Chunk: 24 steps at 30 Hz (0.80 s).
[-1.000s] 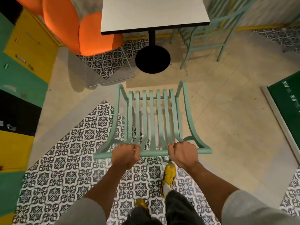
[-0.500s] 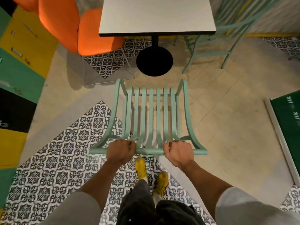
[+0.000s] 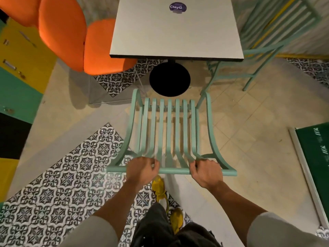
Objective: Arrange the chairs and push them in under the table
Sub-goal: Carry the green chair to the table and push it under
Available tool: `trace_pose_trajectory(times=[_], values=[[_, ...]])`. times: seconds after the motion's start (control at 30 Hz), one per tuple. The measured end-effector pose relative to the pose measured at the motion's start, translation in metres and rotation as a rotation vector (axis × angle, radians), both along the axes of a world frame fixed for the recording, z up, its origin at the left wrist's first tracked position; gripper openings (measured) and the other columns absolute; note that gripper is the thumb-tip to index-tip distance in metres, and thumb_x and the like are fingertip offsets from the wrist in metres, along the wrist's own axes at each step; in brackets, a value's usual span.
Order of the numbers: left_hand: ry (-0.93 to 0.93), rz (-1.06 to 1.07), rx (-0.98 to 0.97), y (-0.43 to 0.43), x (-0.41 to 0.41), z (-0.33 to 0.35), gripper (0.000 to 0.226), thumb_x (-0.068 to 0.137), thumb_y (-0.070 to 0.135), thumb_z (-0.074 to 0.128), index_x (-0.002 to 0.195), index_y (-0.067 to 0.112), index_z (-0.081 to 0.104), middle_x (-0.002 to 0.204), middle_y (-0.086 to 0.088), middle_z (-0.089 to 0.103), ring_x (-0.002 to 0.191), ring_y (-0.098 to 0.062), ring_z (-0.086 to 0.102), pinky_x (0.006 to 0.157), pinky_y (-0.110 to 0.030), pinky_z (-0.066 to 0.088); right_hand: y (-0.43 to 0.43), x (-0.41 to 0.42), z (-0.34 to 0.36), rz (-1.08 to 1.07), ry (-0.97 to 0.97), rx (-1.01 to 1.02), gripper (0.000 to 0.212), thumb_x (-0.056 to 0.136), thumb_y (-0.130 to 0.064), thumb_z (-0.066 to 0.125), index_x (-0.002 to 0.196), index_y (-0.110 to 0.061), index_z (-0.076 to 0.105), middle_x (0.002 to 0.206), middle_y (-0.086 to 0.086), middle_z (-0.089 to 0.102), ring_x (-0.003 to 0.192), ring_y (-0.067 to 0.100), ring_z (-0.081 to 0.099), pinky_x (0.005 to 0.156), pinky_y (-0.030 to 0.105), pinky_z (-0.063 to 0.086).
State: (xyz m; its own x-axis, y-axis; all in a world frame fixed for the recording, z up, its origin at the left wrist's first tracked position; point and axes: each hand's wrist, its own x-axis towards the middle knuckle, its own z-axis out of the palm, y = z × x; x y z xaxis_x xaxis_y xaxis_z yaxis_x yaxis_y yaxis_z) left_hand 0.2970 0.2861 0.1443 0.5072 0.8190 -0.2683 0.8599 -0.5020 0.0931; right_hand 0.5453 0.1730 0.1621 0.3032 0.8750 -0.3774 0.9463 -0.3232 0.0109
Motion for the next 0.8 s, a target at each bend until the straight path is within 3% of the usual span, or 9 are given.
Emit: trace_pose_trajectory(times=[0.1,0.23,0.4,0.47,0.57,0.7,0.8], values=[[-0.056,0.074,-0.010,0.023,0.011,-0.001,0.059,0.099,0.054,0.033,0.071,0.023,0.075,0.046,0.005,0.050,0.038,-0.008,0.051,0.041,-0.022,0.045,0.022,0.010,-0.003,0.072,-0.011,-0.026,0.035,0.104,-0.042,0.031,0.085,-0.022,0.052,0.075,-0.002,0.057,0.063,0.026,0.050,0.061,0.033,0.042],[-0.025,0.051,-0.008,0.058,0.025,-0.001,0.061,0.100,0.051,0.030,0.070,0.022,0.075,0.041,0.006,0.038,0.035,-0.008,0.047,0.041,-0.021,0.049,0.056,0.023,-0.003,0.083,-0.024,-0.025,0.037,0.105,-0.045,0.029,0.089,-0.024,0.055,0.081,0.000,0.066,0.069,0.028,0.064,0.063,0.034,0.049],[0.011,0.008,0.020,0.097,0.038,-0.005,0.065,0.101,0.052,0.020,0.071,0.024,0.070,0.045,0.003,0.049,0.038,-0.010,0.055,0.040,-0.021,0.047,0.093,0.038,-0.010,0.038,-0.043,-0.021,0.045,0.103,-0.049,0.027,0.085,-0.025,0.060,0.073,-0.005,0.055,0.060,0.021,0.048,0.060,0.030,0.035],[-0.016,0.013,0.039,0.104,0.042,0.000,0.062,0.102,0.052,0.024,0.069,0.025,0.069,0.045,0.002,0.048,0.037,-0.009,0.053,0.038,-0.020,0.039,0.101,0.041,-0.007,0.001,-0.011,0.020,0.045,0.102,-0.050,0.031,0.080,-0.023,0.060,0.069,-0.005,0.057,0.057,0.020,0.052,0.058,0.029,0.038],[0.017,0.005,0.001,0.128,0.055,0.000,0.058,0.103,0.050,0.029,0.071,0.024,0.069,0.047,0.004,0.051,0.039,-0.013,0.057,0.042,-0.026,0.051,0.124,0.054,-0.010,-0.043,0.003,0.024,0.048,0.101,-0.050,0.036,0.074,-0.020,0.062,0.065,-0.003,0.060,0.055,0.020,0.056,0.056,0.029,0.044],[0.012,-0.063,-0.056,0.141,0.064,0.002,0.042,0.103,0.048,0.046,0.079,0.025,0.071,0.051,0.002,0.058,0.041,-0.017,0.062,0.041,-0.030,0.056,0.135,0.068,-0.014,0.055,-0.012,-0.027,0.041,0.098,-0.050,0.038,0.081,-0.021,0.062,0.063,-0.004,0.054,0.050,0.019,0.050,0.052,0.026,0.039],[-0.018,-0.060,-0.162,0.162,0.074,0.007,0.029,0.100,0.043,0.060,0.083,0.024,0.075,0.055,0.005,0.059,0.043,-0.020,0.060,0.043,-0.026,0.050,0.154,0.076,-0.006,0.066,0.022,-0.047,0.033,0.096,-0.047,0.048,0.085,-0.021,0.065,0.063,-0.002,0.055,0.050,0.022,0.054,0.053,0.029,0.053]])
